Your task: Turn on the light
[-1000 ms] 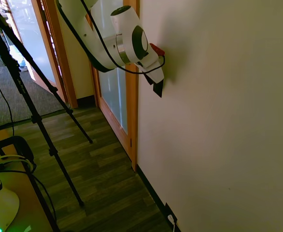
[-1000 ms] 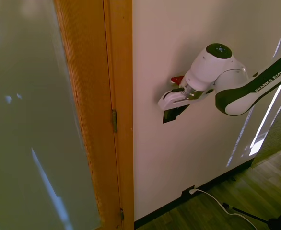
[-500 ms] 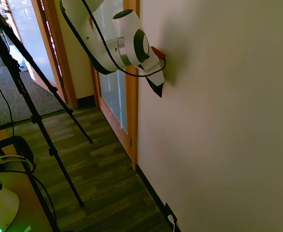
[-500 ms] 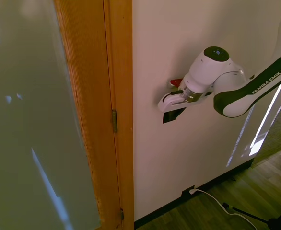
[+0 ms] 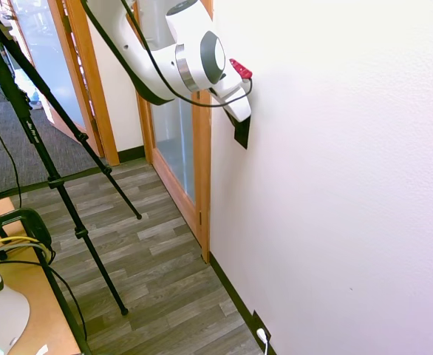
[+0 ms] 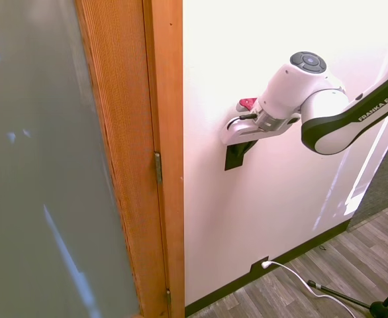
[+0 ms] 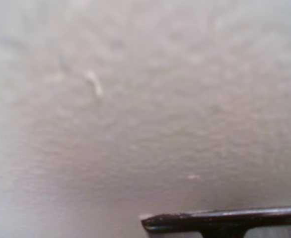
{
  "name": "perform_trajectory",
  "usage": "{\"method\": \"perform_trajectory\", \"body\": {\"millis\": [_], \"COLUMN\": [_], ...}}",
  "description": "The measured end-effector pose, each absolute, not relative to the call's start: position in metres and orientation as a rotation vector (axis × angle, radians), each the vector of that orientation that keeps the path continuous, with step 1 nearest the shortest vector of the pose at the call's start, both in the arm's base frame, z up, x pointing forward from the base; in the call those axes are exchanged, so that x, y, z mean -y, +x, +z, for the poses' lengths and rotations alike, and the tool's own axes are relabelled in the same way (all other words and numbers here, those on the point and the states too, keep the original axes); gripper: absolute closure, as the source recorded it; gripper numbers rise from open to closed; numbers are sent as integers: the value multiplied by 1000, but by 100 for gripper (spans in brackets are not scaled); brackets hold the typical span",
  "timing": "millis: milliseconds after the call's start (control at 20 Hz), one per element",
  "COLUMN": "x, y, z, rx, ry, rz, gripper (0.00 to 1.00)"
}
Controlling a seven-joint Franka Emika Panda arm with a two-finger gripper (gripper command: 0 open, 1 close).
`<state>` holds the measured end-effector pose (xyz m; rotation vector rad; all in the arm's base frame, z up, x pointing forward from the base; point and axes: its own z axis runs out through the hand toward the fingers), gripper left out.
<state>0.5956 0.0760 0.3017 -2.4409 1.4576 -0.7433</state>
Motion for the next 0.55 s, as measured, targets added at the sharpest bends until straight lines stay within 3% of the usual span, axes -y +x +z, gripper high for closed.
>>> {"method": "perform_trajectory", "body": {"millis": [550], "x": [-74], "y": [554], "z": [357], "rx": [-1431], "ry": [-2399], "rz": [-828], "gripper": [100]}}
